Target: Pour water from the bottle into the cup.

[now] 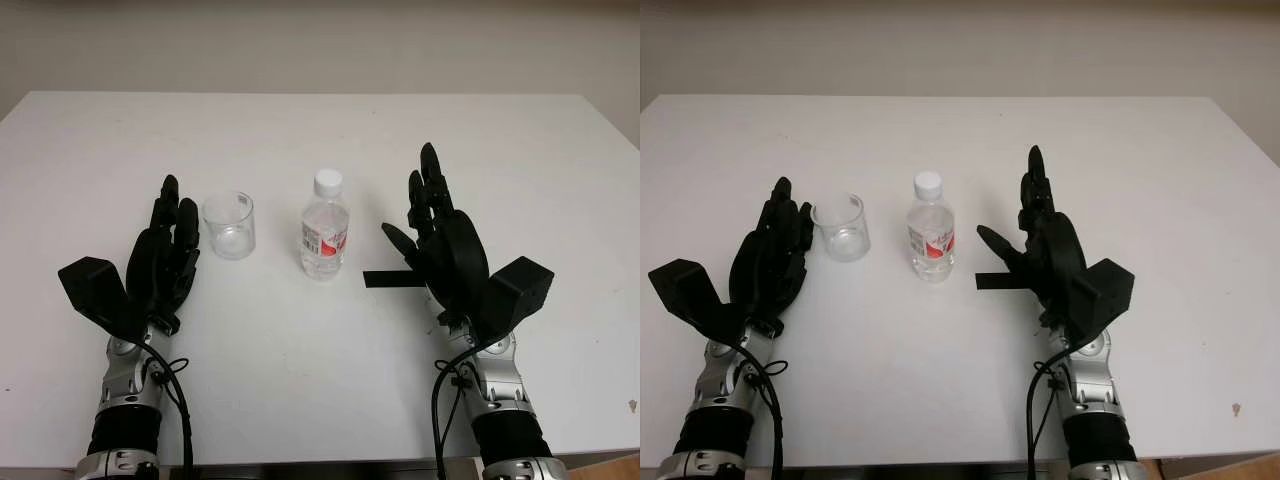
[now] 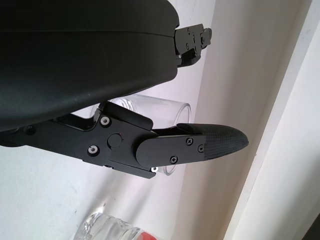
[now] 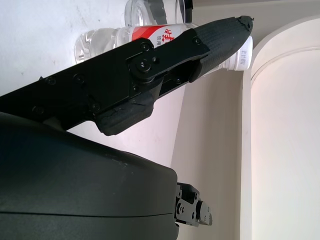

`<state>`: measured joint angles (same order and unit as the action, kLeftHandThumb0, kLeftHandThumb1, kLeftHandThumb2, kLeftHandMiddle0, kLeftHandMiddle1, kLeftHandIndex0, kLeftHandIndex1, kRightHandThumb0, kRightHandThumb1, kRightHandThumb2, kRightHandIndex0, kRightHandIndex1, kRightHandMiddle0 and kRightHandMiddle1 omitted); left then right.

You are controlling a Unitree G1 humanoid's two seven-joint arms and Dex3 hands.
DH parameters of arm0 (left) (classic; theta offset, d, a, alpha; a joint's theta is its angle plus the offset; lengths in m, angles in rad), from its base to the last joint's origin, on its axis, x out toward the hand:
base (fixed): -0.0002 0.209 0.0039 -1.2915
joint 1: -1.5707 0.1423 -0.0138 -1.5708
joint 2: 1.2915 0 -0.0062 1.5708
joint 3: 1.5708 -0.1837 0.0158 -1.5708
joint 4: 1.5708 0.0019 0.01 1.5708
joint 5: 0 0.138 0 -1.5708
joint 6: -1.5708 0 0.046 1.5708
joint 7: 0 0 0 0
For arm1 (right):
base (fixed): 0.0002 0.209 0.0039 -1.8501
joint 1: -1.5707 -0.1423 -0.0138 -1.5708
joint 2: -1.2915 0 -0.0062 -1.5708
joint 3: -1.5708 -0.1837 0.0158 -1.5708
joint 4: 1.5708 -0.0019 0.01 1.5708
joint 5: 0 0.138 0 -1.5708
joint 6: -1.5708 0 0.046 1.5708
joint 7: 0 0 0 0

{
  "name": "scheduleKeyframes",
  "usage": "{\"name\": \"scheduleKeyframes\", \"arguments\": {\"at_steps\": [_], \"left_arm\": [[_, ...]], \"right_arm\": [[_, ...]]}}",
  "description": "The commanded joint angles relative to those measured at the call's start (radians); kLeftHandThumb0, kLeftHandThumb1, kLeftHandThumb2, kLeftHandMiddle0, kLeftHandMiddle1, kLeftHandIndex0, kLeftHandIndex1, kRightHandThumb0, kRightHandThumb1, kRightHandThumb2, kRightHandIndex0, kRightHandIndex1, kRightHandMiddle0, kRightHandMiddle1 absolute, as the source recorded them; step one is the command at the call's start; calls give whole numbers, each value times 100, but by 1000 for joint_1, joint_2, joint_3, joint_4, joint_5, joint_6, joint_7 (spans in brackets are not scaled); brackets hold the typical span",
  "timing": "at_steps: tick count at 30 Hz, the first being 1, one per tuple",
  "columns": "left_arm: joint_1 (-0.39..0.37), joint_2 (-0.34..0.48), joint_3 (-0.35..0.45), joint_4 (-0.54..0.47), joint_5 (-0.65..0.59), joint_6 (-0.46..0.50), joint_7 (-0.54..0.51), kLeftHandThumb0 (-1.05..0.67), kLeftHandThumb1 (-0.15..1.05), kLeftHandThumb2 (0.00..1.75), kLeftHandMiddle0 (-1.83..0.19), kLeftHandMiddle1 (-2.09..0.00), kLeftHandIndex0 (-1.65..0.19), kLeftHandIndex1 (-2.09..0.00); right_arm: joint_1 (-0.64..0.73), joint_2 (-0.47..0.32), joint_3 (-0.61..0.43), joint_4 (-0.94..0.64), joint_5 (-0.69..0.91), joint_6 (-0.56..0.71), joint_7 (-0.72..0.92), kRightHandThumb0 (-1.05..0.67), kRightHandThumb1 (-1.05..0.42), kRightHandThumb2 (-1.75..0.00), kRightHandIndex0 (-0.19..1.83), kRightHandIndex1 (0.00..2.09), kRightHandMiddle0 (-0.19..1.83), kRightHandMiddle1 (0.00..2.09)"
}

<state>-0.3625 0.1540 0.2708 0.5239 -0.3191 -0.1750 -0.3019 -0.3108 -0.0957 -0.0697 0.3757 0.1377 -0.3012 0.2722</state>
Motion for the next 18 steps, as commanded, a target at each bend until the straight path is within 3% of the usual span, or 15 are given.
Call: {"name": "scheduleKeyframes", "arguments": {"at_steps": [1,12,18], "left_arm": [[11,-5,0,0,1,-1,0,-73,105,45,14,-6,16,-5],[-13,-12,-5,30,3,-6,2,-73,105,45,15,-5,16,-5],[-9,-12,-7,36,5,-28,-3,-73,105,46,16,-5,17,-5]], "right_arm": [[-4,2,3,-3,4,4,5,-102,-95,-5,-19,0,-19,0],[-36,-20,-4,63,12,-2,53,-102,-93,-5,-19,0,-19,0],[-121,-29,31,122,-39,9,69,-105,-93,-5,-19,0,-19,0]]}}
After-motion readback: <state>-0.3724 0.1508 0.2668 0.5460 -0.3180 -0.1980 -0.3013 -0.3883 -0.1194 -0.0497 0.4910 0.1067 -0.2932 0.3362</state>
